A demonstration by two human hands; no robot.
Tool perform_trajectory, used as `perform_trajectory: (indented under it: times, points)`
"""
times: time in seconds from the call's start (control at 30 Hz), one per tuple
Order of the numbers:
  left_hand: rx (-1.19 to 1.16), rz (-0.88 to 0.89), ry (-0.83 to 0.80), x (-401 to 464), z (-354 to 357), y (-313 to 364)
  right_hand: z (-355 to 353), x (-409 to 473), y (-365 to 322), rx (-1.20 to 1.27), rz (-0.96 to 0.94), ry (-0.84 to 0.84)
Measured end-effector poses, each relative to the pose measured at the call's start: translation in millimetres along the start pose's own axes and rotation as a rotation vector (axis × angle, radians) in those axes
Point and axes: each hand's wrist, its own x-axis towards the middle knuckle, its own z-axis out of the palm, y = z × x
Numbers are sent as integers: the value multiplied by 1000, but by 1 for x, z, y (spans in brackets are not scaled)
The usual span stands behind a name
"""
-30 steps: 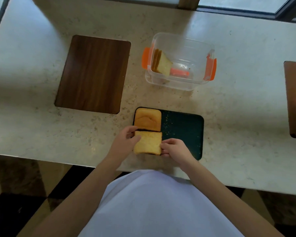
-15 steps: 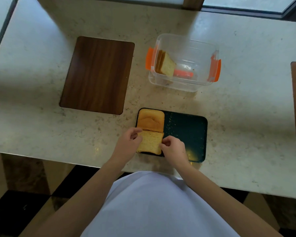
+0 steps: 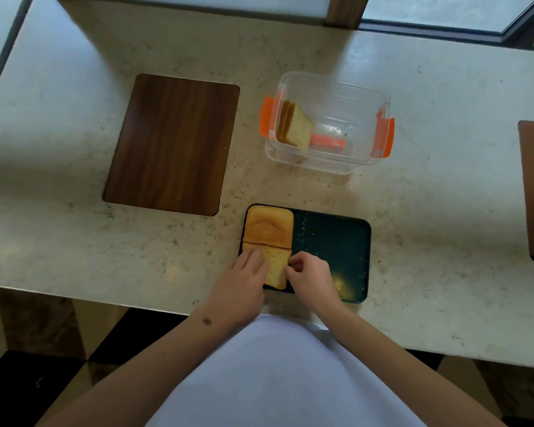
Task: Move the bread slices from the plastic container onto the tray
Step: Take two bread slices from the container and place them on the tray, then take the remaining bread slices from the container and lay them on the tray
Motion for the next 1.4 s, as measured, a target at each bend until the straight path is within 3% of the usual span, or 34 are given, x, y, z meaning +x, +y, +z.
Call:
perform_trajectory:
  times: [0.17, 0.33, 0.43, 0.47, 0.53, 0.63, 0.7, 0.77, 0.97, 1.07, 1.27, 1.4]
  points:
    - [-165, -17, 120, 24, -23, 1, -30, 7, -17, -109, -60, -35]
    - [-536, -116, 308, 98, -98, 5, -108, 45, -81, 17, -307, 248]
    - [-1054, -324, 146, 152, -148, 8, -148, 83, -126, 126, -404, 368]
    - [-1085, -344, 144, 167, -161, 10, -157, 99, -138, 83, -407, 380]
    - [-826, -292, 253, 192, -179, 15, -171, 136, -156, -117, -369, 299]
    - [-171, -120, 355, 223, -191, 19, -173, 183, -169, -476, -365, 68]
    - [127, -44, 298, 246, -194, 16, -165, 204, -171, -665, -447, -44]
    - [257, 4, 203, 266, -198, 12, -154, 219, -165, -747, -451, -134]
    - [5, -29, 61, 294, -210, 4, -129, 239, -147, -644, -540, -87]
    - [36, -19, 38, 302, -214, 4, -129, 240, -144, -591, -561, -63]
    - [-189, -169, -152, 303, -217, -5, -165, 229, -119, -333, -358, -152]
    - [-57, -165, -177, 307, -213, 0, -187, 211, -119, -47, -198, -131]
